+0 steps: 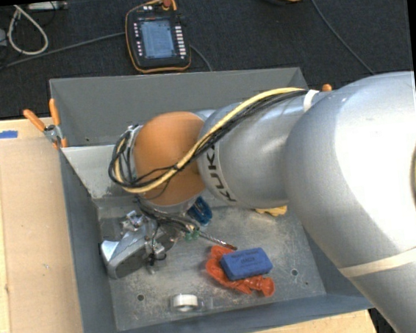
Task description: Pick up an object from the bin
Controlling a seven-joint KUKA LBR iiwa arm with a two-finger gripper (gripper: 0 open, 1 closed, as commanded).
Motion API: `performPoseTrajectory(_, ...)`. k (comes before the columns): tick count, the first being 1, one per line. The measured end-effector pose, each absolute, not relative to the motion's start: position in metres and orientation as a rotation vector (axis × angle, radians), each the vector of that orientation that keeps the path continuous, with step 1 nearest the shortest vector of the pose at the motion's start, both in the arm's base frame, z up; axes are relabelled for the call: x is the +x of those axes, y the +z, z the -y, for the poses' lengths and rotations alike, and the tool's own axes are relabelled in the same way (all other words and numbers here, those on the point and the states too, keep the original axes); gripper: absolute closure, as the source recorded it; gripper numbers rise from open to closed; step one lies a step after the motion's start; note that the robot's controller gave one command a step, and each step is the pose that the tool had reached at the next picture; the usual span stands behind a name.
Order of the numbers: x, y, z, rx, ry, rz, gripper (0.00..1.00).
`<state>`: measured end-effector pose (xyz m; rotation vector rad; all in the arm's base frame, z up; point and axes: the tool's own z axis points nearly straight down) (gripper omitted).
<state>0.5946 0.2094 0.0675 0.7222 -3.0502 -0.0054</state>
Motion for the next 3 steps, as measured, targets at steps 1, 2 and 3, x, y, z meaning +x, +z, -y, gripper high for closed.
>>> performPoseTrajectory(1, 0.593, 0.071, -0.209, 0.719, -0.005, 3.047, 1.0)
performPoseTrajectory(2, 0.59, 0.092, -0.208, 0.714, -0.002, 3.035, 1.0)
performPoseTrajectory(3, 0.592, 0.127, -0.209, 0.715, -0.003, 3.042, 1.0)
